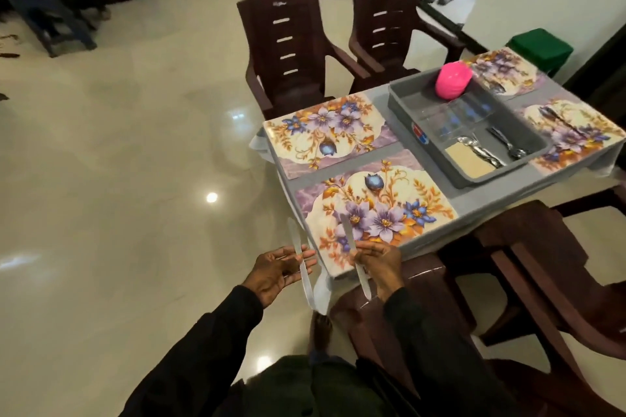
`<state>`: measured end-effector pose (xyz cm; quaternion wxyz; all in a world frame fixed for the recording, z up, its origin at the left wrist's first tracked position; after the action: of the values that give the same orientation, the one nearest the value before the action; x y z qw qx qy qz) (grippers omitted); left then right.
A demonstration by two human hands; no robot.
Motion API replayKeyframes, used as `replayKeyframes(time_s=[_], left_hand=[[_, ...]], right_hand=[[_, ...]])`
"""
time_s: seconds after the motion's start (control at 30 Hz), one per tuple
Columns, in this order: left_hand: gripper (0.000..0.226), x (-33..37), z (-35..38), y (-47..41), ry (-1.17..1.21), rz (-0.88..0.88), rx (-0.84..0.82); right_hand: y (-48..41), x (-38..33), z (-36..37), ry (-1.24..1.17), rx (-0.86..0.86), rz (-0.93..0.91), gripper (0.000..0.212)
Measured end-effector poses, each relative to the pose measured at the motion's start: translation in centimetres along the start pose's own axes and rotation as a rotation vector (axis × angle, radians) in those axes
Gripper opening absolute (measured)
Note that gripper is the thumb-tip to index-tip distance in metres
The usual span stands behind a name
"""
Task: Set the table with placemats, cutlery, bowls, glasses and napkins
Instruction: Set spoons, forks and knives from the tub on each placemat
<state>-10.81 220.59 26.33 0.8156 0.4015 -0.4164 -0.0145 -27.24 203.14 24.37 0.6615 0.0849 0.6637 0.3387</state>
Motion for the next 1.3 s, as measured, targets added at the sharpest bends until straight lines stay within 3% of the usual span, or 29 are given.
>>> replayKeyframes(time_s=[0.23,0.47,0.63,0.9,1.3], left_hand=[[0.02,3.4,2.6,-6.7,0.025,-0.045,-0.055],[0.034,5.6,3.4,-11.9,-0.092,-0.087,-0.06],[0.05,7.6,3.0,-14.0,-0.117,-0.082,-0.09],[0.033,8.7,0.0,-15.6,-0.086,-0.084,-0.024],[0.031,8.8,-1.2,-15.7,-0.128,-0.098,-0.003]], right_hand=[[-8.9,-2.3,-3.3,0.086,0.173,-0.035,0.021],[-16.2,-4.3,-5.3,0.221,0.352,-0.097,0.01],[-20.3,-5.1,-6.1,0.353,0.441,-0.103,0.016],[-23.9,-5.1,-4.9,0.588,0.467,-0.153,0.016],[-26.1,-3.6,-4.3,0.778,0.412,-0.235,0.013]])
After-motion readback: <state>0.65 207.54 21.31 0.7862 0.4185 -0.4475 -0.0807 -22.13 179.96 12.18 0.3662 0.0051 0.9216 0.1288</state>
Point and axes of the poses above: each hand's wrist, its own y-axis away from the middle knuckle, its own z-axis out of the palm, x = y × z, the point moved 7 cm from there along -y, towards the middle knuckle, and after that the axes turned 12 degrees about -y, right-handed, at the moved point
